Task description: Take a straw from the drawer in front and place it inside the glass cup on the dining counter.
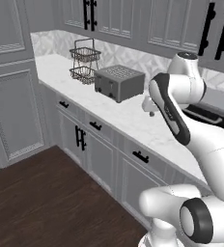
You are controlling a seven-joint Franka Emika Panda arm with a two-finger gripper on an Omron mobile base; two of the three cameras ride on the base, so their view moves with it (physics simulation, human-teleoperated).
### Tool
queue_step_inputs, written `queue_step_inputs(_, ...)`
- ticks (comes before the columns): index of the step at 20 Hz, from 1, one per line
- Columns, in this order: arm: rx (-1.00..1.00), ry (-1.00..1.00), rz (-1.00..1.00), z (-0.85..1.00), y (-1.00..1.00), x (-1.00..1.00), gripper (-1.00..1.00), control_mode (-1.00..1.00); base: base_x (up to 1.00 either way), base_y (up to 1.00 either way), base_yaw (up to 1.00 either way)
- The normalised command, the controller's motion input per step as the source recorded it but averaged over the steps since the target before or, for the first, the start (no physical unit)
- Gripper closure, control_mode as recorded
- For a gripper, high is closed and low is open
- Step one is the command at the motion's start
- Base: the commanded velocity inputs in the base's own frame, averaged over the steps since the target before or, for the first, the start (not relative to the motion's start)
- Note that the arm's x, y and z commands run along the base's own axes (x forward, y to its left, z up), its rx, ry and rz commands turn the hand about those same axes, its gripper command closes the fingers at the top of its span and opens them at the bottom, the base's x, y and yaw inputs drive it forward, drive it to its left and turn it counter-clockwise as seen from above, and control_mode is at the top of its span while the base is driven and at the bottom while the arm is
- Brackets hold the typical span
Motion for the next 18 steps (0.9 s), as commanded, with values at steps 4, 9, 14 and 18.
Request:
queue_step_inputs(4, 0.0, 0.0, 0.0, 0.0, 0.0, 0.0, -1.0, 1.0, -0.27, -0.79, 0.35)
queue_step_inputs(9, 0.0, 0.0, 0.08, -0.01, -0.13, -0.02, -1.0, -1.0, -0.1, -0.28, 0.12)
queue_step_inputs(14, -0.09, 0.0, 0.01, -0.16, 0.35, 0.09, -1.0, -1.0, 0.0, 0.0, 0.0)
queue_step_inputs(18, -0.23, 0.0, 0.0, -0.46, 0.77, 0.35, -1.0, -1.0, 0.0, 0.0, 0.0)
